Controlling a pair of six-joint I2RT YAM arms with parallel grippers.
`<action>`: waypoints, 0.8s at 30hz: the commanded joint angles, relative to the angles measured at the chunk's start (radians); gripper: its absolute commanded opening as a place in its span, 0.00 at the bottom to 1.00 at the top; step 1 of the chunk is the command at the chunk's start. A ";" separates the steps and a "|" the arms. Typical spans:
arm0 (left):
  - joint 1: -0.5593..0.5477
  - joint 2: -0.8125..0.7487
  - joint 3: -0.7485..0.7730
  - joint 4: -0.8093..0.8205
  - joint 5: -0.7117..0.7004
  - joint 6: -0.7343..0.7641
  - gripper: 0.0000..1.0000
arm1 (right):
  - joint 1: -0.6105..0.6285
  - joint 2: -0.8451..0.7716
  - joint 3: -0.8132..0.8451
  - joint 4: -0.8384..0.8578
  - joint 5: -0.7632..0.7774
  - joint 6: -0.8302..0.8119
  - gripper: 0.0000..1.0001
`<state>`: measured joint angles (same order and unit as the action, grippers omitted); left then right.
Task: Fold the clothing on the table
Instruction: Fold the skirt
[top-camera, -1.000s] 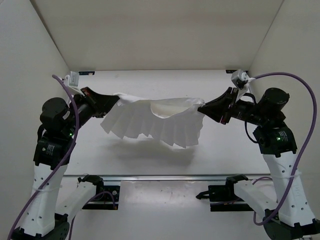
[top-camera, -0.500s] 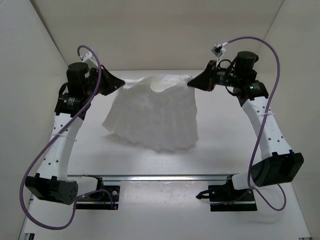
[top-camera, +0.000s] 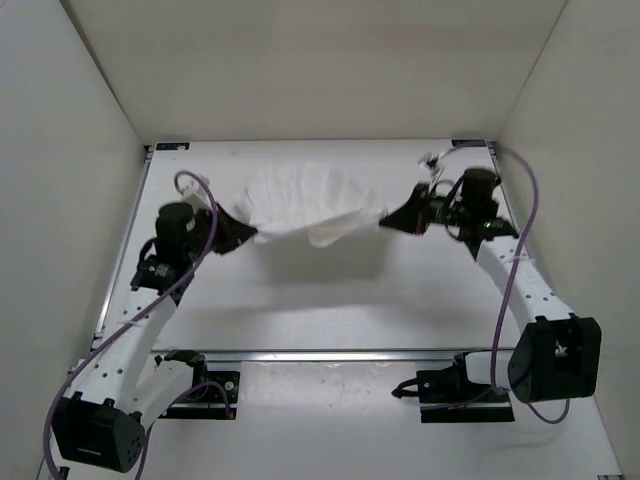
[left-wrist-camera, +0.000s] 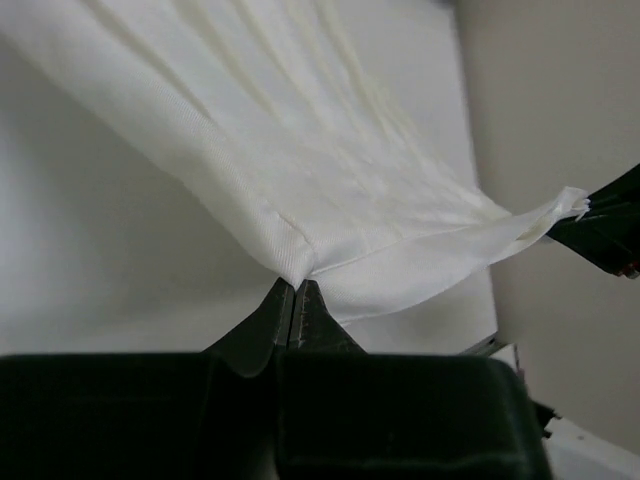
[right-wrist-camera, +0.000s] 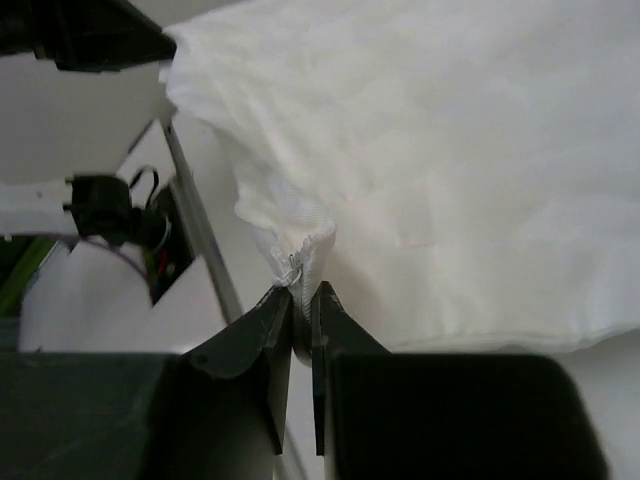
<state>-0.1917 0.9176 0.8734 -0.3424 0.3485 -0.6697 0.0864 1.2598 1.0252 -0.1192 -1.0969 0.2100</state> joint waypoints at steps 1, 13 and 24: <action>-0.017 -0.058 -0.233 0.048 -0.008 -0.041 0.00 | 0.074 -0.112 -0.236 0.063 0.075 0.017 0.00; -0.100 -0.462 -0.439 -0.268 -0.022 -0.086 0.00 | 0.124 -0.508 -0.442 -0.451 0.293 0.005 0.00; -0.129 -0.410 -0.364 -0.239 0.003 -0.105 0.00 | 0.064 -0.565 -0.450 -0.543 0.379 0.080 0.00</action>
<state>-0.3237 0.4145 0.4431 -0.6167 0.4023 -0.7959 0.1875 0.7113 0.5591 -0.6292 -0.7971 0.2714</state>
